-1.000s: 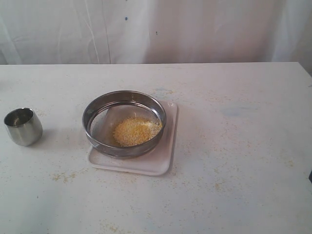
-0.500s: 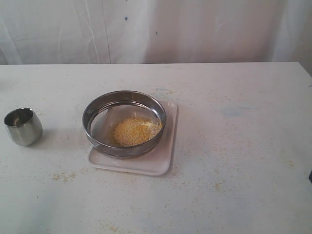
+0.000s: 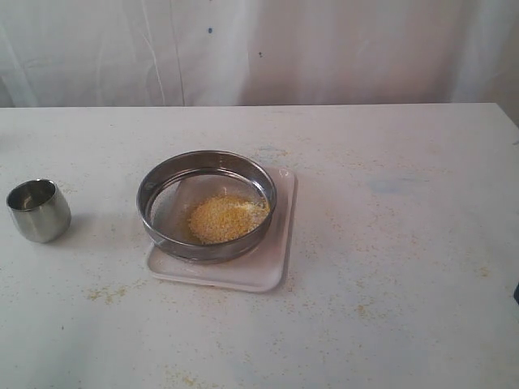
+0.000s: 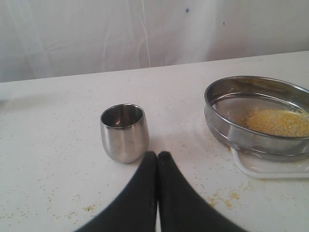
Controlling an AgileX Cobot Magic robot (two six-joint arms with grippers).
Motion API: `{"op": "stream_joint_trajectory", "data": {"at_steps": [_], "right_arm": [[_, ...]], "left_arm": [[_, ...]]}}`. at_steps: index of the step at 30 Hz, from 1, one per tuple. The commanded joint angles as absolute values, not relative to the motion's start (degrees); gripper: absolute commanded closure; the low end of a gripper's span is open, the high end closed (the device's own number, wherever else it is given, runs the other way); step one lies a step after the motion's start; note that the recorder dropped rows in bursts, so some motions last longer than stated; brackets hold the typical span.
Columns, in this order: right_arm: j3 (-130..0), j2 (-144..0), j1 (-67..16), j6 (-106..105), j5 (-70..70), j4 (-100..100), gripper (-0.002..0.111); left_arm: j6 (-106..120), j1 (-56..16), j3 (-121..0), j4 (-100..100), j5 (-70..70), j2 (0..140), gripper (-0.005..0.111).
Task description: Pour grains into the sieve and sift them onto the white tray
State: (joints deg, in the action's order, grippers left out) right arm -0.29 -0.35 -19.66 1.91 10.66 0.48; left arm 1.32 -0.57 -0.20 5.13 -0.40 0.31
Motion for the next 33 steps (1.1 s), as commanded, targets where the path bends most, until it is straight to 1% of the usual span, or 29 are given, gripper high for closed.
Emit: {"op": "stream_joint_trajectory", "data": {"at_steps": [1, 16, 21, 26, 28, 30, 32, 33], "right_arm": [[0.0, 0.0, -19.4, 2.2, 10.1, 0.4, 0.108], [0.0, 0.0, -19.4, 2.2, 9.7, 0.4, 0.108], [0.0, 0.0, -19.4, 10.8, 0.4, 2.8, 0.108], [0.0, 0.0, -19.4, 15.5, -11.8, 3.0, 0.108], [0.0, 0.0, -19.4, 21.7, -12.5, 3.0, 0.108], [-0.5, 0.0, -19.4, 28.4, -6.8, 3.0, 0.108], [-4.5, 0.0, -19.7, 35.0, 7.1, 3.0, 0.108], [-6.2, 0.0, -20.0, 34.9, 11.9, 3.0, 0.108]], "left_arm": [[1.4, -0.8, 0.0, 5.4, -0.4, 0.0, 0.107], [1.4, -0.8, 0.0, 5.4, -0.4, 0.0, 0.107], [1.4, -0.8, 0.0, 5.4, -0.4, 0.0, 0.107], [1.4, -0.8, 0.0, 5.4, -0.4, 0.0, 0.107], [1.4, -0.8, 0.0, 5.4, -0.4, 0.0, 0.107], [1.4, -0.8, 0.0, 5.4, -0.4, 0.0, 0.107], [1.4, -0.8, 0.0, 5.4, -0.4, 0.0, 0.107], [1.4, -0.8, 0.0, 5.4, -0.4, 0.0, 0.107]]}}
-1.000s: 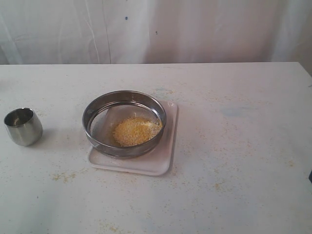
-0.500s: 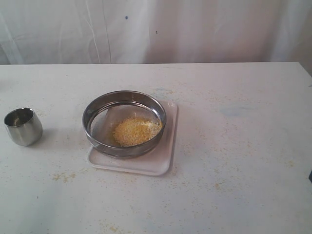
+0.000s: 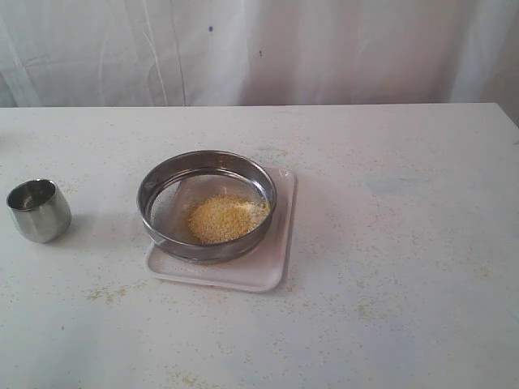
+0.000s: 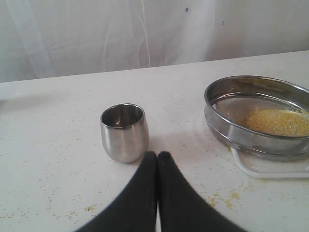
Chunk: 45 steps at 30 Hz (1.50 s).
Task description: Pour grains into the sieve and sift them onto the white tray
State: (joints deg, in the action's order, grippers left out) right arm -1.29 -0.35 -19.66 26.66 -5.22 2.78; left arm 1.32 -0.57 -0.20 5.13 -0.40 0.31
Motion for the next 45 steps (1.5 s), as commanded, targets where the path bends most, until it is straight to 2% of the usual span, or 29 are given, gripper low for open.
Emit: {"op": "stream_joint_trajectory", "data": {"at_steps": [1, 8, 14, 17, 20, 26, 27, 33, 45], "right_arm": [[-8.5, 0.0, -20.5, 33.8, 16.9, 3.2, 0.108], [-26.5, -13.5, -24.6, 8.6, 30.2, 16.6, 0.108], [-44.1, -38.6, -24.7, -5.3, 49.5, 17.1, 0.108], [-52.2, -52.0, -24.7, -8.5, 51.8, 17.0, 0.107], [-59.3, -64.0, -24.7, -10.6, 51.6, 17.2, 0.097], [-70.3, -85.2, -24.7, -14.7, 49.8, 21.0, 0.053], [-71.4, -87.4, -24.7, -14.7, 48.5, 21.0, 0.050], [-80.2, -101.3, -24.7, -15.4, 43.2, 20.8, 0.053], [-102.9, -122.9, -24.6, -17.8, 48.9, 16.6, 0.053]], "left_arm": [[1.4, -0.8, 0.0, 5.4, -0.4, 0.0, 0.107], [1.4, -0.8, 0.0, 5.4, -0.4, 0.0, 0.107], [1.4, -0.8, 0.0, 5.4, -0.4, 0.0, 0.107], [1.4, -0.8, 0.0, 5.4, -0.4, 0.0, 0.107], [1.4, -0.8, 0.0, 5.4, -0.4, 0.0, 0.107], [1.4, -0.8, 0.0, 5.4, -0.4, 0.0, 0.107], [1.4, -0.8, 0.0, 5.4, -0.4, 0.0, 0.107], [1.4, -0.8, 0.0, 5.4, -0.4, 0.0, 0.107], [1.4, -0.8, 0.0, 5.4, -0.4, 0.0, 0.107]]}}
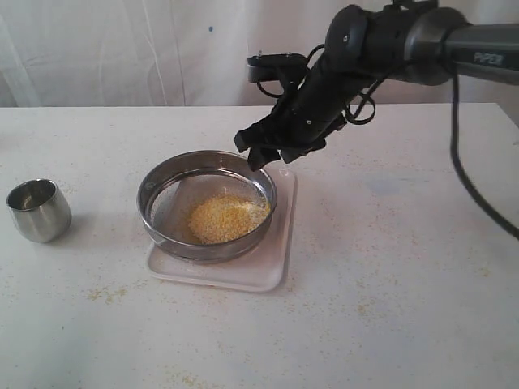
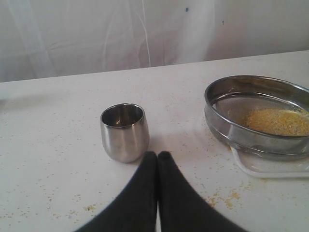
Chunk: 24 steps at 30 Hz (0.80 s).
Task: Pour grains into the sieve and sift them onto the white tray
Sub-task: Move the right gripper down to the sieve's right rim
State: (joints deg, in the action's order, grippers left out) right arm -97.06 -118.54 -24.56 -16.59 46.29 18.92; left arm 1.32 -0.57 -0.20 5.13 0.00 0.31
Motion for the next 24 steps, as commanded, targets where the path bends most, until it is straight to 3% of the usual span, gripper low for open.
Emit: {"op": "stream_joint_trajectory", "data": {"at_steps": [1, 11, 24], "right_arm": [[-104.5, -124.2, -24.6, -17.8, 49.7, 15.8, 0.053], [-113.7, -132.7, -24.6, -17.8, 54.1, 14.5, 0.053], [-114.8, -135.5, -24.6, -20.8, 53.5, 14.5, 0.057]], "left_arm": [[1.4, -0.8, 0.0, 5.4, -0.4, 0.0, 0.107], [1.4, -0.8, 0.0, 5.4, -0.4, 0.0, 0.107], [1.4, -0.8, 0.0, 5.4, -0.4, 0.0, 0.107]]}}
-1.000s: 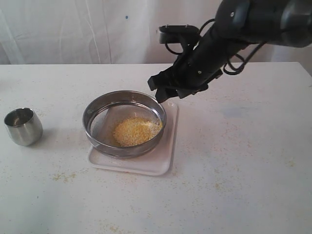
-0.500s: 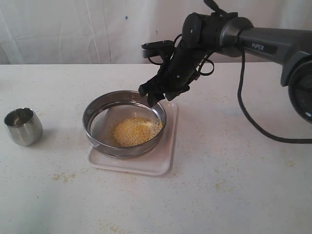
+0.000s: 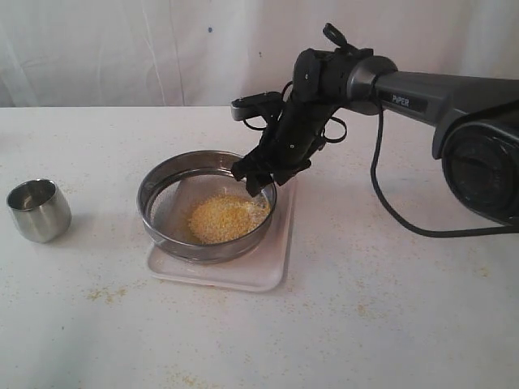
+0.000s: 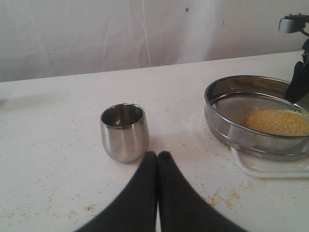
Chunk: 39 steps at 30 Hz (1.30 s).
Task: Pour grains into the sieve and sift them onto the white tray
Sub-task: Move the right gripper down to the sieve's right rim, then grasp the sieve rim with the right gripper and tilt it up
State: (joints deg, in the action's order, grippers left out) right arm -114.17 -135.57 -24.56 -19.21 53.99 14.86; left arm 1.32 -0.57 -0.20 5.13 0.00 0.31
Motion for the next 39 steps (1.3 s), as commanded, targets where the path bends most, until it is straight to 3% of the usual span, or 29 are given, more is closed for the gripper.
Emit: {"op": "stream_joint_trajectory", "data": {"at_steps": [1, 6, 26, 29, 33, 39], "right_arm": [[-114.8, -135.7, -24.6, -20.8, 53.0, 14.5, 0.059], [-114.8, -136.0, -24.7, -20.8, 52.3, 14.5, 0.066], [-114.8, -138.7, -26.2, -22.3, 50.2, 13.8, 0.066], [-114.8, -138.7, -26.2, -22.3, 50.2, 12.8, 0.078], [-115.5, -138.7, -26.2, -22.3, 50.7, 12.8, 0.107], [-119.5, -138.7, -26.2, -19.7, 54.5, 12.8, 0.108]], "left_arm": [[1.4, -0.8, 0.0, 5.4, -0.4, 0.0, 0.107], [1.4, -0.8, 0.0, 5.4, -0.4, 0.0, 0.107], [1.4, -0.8, 0.0, 5.4, -0.4, 0.0, 0.107], [1.4, -0.8, 0.0, 5.4, -0.4, 0.0, 0.107], [1.4, -0.8, 0.0, 5.4, -0.4, 0.0, 0.107], [1.4, -0.8, 0.0, 5.4, -0.4, 0.0, 0.107]]}}
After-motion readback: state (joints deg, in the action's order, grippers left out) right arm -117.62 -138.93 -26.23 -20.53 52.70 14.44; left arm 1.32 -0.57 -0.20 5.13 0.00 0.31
